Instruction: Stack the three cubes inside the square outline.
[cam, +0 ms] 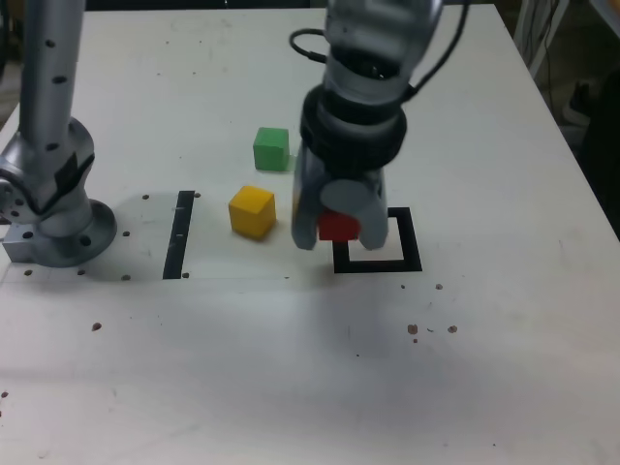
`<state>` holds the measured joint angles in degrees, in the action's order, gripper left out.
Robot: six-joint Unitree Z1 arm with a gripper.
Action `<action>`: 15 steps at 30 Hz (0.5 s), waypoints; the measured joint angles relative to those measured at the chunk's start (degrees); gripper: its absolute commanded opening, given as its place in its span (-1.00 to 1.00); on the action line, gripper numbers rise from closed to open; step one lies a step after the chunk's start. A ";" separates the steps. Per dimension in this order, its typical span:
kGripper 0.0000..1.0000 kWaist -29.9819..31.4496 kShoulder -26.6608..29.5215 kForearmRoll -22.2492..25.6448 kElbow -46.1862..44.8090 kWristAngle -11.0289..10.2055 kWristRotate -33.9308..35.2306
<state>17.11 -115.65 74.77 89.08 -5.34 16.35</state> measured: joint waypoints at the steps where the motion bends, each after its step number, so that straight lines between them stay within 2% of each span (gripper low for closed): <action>1: -0.41 -0.20 -1.06 -0.24 0.44 0.01 -0.51; 8: -0.41 -4.01 -3.06 -0.97 2.03 0.28 -3.99; 15: -0.40 -4.70 -3.59 -2.72 2.00 0.65 -4.57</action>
<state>12.41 -119.23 72.05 91.08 -4.69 11.78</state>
